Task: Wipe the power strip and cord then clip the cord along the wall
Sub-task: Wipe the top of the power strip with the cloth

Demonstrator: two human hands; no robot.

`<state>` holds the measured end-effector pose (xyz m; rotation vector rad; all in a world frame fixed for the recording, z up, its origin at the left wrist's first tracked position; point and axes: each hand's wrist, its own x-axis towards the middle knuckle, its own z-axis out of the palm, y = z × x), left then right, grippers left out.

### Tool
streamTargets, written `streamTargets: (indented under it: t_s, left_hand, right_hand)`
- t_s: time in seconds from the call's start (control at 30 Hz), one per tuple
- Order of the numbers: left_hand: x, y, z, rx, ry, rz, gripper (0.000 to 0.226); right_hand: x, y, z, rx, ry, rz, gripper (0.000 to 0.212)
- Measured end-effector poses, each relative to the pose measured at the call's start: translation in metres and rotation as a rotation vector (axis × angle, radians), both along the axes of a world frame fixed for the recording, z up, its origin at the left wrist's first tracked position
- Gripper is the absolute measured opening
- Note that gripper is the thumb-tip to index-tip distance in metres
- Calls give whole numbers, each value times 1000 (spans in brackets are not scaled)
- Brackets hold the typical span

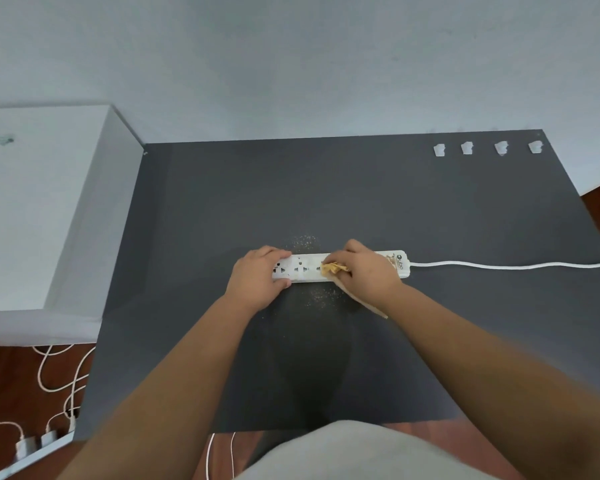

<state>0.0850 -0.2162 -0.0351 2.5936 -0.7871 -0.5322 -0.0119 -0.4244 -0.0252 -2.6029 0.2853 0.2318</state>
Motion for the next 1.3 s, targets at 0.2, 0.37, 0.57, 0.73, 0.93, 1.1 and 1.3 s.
streamTargets:
  t_s: [0.2,0.37,0.57,0.73,0.93,1.1,1.3]
  left_hand:
    - [-2,19,-1,-71,-24,13,64]
    - [4,54,-8,-124,33,137,68]
    - [2,54,-10,-141,53,116,68]
    - [1,52,-12,-175,51,106,66]
    - [1,56,-15,-183,49,103,64]
    - [3,55,-17,-199,66,98,65]
    - [8,56,-24,-213,41,99,70]
  right_hand:
    - [23,11,2,-61,11,-72,23]
    - [27,33,8,26,1,176,24]
    - [28,48,5,16,37,221,24]
    - [32,47,4,10,-92,-24,24]
    - [26,62,3,28,-60,145,25]
    - [38,65,-1,-7,-40,12,24]
    - [55,79,2,-30,-81,-38,26]
